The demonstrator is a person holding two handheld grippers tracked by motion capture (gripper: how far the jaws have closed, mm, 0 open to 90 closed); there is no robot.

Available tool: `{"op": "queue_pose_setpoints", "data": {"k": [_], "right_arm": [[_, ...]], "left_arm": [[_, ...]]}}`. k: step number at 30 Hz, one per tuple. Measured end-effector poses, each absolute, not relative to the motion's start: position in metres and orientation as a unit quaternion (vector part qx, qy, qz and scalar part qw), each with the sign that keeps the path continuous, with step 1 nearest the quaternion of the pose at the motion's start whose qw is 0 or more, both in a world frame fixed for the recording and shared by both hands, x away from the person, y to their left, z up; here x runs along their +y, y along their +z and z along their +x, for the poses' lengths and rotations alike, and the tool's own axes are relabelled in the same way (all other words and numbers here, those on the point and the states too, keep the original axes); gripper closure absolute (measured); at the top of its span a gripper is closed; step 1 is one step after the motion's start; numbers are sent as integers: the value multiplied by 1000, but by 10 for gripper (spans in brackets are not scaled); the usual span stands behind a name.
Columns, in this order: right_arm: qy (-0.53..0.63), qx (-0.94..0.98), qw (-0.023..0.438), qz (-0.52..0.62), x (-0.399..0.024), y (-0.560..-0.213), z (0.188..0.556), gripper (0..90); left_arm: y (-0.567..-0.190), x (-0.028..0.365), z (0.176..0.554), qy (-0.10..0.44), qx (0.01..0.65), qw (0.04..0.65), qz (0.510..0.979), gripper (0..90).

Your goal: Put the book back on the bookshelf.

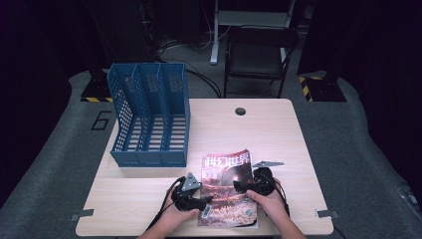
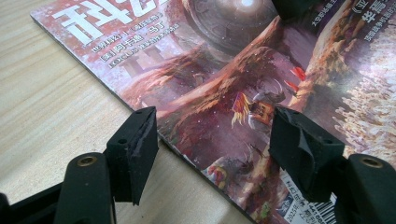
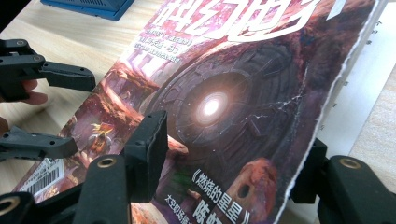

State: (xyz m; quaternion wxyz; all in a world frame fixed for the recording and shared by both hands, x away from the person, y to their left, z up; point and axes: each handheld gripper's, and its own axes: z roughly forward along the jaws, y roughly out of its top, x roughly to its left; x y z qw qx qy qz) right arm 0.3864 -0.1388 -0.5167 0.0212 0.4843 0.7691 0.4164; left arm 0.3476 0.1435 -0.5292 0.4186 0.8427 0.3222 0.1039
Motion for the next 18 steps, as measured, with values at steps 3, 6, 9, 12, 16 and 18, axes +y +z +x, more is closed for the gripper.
{"op": "queue_pose_setpoints", "data": {"k": [3, 6, 9, 12, 16, 18], "right_arm": [[418, 769, 19, 483, -139, -517, 386, 417], [418, 769, 21, 483, -141, -517, 387, 443], [417, 767, 23, 488, -141, -518, 386, 470], [407, 782, 48, 470, -138, -517, 384, 491], [401, 787, 58, 465, -137, -517, 384, 538], [408, 782, 50, 468, -141, -518, 385, 563]], "left_arm": [[-529, 144, 348, 102, 321, 417, 844, 325], [-529, 144, 348, 102, 321, 417, 844, 325], [-529, 144, 348, 102, 321, 417, 844, 325], [-529, 144, 348, 102, 321, 417, 844, 325], [-529, 144, 348, 100, 320, 417, 845, 325], [-529, 144, 348, 100, 320, 417, 845, 325]]}}
